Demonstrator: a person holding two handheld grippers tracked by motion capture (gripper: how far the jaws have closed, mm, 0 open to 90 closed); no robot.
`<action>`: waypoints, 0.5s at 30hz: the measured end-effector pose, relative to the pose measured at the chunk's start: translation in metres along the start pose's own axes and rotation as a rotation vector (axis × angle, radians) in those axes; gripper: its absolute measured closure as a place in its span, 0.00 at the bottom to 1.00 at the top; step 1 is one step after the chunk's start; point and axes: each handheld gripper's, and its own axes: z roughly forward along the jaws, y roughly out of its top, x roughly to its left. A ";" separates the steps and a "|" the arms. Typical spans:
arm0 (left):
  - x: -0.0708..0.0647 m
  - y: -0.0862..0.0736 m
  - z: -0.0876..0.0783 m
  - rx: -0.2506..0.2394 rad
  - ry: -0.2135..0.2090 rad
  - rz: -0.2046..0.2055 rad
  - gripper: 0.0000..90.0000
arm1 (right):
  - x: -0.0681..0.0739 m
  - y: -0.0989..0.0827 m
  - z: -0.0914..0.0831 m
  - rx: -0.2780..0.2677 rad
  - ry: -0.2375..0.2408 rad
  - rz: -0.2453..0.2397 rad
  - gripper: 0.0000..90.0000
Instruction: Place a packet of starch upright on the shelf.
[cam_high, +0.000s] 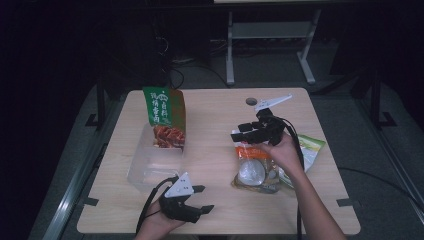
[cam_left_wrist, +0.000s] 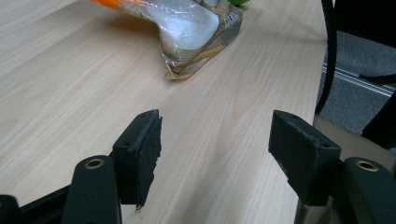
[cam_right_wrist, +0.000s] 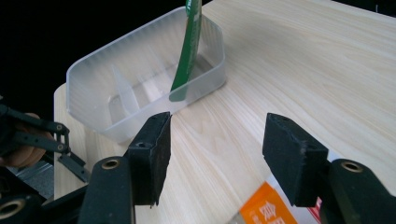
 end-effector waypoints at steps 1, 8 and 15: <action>0.000 0.000 0.000 0.000 0.000 0.000 0.38 | 0.000 -0.002 -0.002 0.001 -0.003 0.001 0.45; 0.000 0.001 -0.001 0.002 0.002 -0.002 0.38 | -0.001 -0.011 -0.018 0.010 -0.023 -0.004 0.47; 0.000 0.001 0.000 0.004 0.004 0.004 0.38 | -0.010 -0.027 -0.028 0.034 -0.050 0.038 0.47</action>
